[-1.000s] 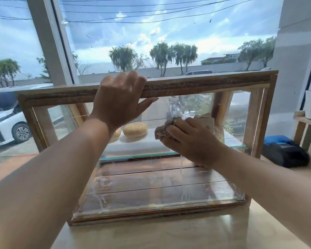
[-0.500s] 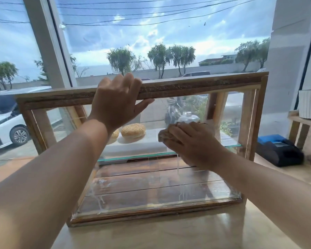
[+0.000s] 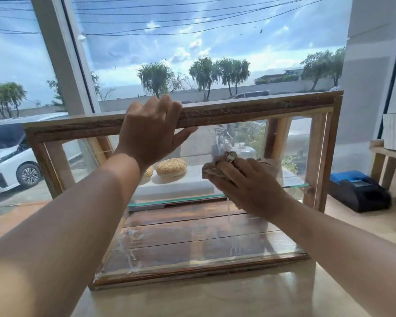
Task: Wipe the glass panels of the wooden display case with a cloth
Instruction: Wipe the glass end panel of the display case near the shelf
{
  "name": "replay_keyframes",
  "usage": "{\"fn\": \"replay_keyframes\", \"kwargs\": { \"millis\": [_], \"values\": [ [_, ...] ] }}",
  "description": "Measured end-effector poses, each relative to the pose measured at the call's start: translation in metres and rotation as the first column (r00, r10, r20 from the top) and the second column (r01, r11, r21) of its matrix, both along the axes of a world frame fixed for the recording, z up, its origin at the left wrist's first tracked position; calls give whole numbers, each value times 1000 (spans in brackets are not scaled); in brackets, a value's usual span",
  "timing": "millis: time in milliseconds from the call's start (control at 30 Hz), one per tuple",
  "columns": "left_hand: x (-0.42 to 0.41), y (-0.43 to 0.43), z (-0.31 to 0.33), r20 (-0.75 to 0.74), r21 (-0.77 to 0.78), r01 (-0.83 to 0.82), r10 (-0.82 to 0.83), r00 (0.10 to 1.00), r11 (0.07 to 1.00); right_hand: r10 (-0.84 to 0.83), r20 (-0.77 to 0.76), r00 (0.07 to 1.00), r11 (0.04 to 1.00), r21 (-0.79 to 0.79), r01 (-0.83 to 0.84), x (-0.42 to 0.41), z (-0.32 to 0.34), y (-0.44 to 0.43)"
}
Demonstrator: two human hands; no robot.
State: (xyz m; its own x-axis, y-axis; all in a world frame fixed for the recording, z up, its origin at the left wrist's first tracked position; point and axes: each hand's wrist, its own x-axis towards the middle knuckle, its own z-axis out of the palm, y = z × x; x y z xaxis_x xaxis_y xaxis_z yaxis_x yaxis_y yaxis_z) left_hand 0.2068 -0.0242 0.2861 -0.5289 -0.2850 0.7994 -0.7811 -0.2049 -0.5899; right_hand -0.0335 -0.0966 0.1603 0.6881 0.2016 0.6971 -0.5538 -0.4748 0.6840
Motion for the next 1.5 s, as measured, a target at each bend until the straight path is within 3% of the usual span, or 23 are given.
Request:
{"fn": "replay_keyframes", "kwargs": {
  "millis": [100, 167, 267, 433, 500, 633, 767, 900, 1033, 1100, 1200, 1267, 1333, 1400, 1500],
  "values": [
    [-1, 2, 1, -7, -4, -3, 3, 1000, 1000, -50, -215, 975, 999, -14, 48, -44, -25, -5],
    [-1, 2, 1, -10, -14, -6, 6, 1000, 1000, -106, -199, 974, 994, -15, 105, -76, -27, -10],
    [0, 0, 0, 6, -30, -11, 12, 1000, 999, -137, -30, 990, 990, 13, 137, -91, -11, -19],
    [-1, 0, 0, -8, -25, -20, 20, 1000, 999, -72, 303, 950, 996, 72, 53, -25, 13, -8],
    [-1, 0, 0, -7, -22, -22, 22, 1000, 1000, -31, 238, 971, 997, 72, 14, 1, -4, 3],
    [-2, 1, -1, -16, -28, -17, 16, 1000, 999, -74, -127, 989, 995, 52, 81, 2, -50, 12],
    [-2, 2, 0, -17, -17, -25, 24, 1000, 1000, -117, -191, 975, 993, -8, 117, -51, -61, -5],
    [-1, 0, -2, -7, -24, -33, 33, 999, 999, -158, -30, 987, 987, 14, 159, -91, -34, -15],
    [-2, 0, -2, -12, -22, -32, 32, 999, 999, -122, 206, 971, 993, 27, 119, -33, 10, -6],
    [-2, -1, -3, -9, -22, -32, 32, 999, 999, -59, 251, 966, 997, 68, 44, 2, 12, 4],
    [-1, -1, -2, -13, -15, -29, 29, 1000, 999, -7, 73, 997, 992, 128, -3, 16, -16, 11],
    [-2, 0, -1, -16, -13, -36, 35, 999, 999, -14, -134, 991, 994, 106, 28, -3, -29, 9],
    [-2, 0, -2, -10, -15, -43, 43, 999, 999, -39, -233, 972, 996, 72, 58, -25, -25, 6],
    [-1, -1, -2, -4, -21, -43, 43, 999, 999, -34, -200, 979, 997, 61, 47, -32, -8, 2],
    [0, -1, -2, -3, -28, -42, 42, 999, 999, 60, 60, 996, 991, 116, -67, -4, 30, 6]
  ]
}}
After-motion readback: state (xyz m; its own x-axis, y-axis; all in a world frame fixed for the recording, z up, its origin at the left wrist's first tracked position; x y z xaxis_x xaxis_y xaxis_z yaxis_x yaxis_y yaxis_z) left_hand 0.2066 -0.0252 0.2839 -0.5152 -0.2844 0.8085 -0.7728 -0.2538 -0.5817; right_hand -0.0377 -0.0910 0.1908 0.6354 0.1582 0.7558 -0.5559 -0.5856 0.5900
